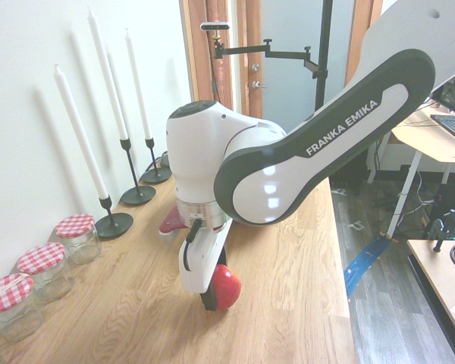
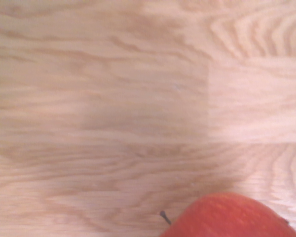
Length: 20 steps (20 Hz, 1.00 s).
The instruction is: Take red apple out of the basket
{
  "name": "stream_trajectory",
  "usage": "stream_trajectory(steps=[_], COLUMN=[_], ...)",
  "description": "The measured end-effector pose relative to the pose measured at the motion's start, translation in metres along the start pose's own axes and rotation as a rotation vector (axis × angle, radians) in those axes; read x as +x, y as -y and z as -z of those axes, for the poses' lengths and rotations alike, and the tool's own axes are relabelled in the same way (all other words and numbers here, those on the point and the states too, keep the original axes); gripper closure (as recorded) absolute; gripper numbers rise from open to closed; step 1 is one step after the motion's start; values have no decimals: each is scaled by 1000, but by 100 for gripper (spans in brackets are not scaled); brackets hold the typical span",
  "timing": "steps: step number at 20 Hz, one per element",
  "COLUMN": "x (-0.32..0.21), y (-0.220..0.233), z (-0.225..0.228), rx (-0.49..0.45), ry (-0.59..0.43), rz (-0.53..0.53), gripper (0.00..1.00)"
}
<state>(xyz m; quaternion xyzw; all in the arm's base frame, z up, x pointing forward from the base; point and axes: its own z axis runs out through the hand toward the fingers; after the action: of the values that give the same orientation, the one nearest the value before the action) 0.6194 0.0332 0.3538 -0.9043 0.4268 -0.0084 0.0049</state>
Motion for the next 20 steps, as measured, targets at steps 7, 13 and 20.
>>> stream_trajectory(steps=[7,13,20], x=[1,1,-2], y=[-1,-1,-7], z=[0,0,-13], rx=[2,2,-12], ry=[1,1,11], rz=[-8,-10,-18], gripper=[0,0,0])
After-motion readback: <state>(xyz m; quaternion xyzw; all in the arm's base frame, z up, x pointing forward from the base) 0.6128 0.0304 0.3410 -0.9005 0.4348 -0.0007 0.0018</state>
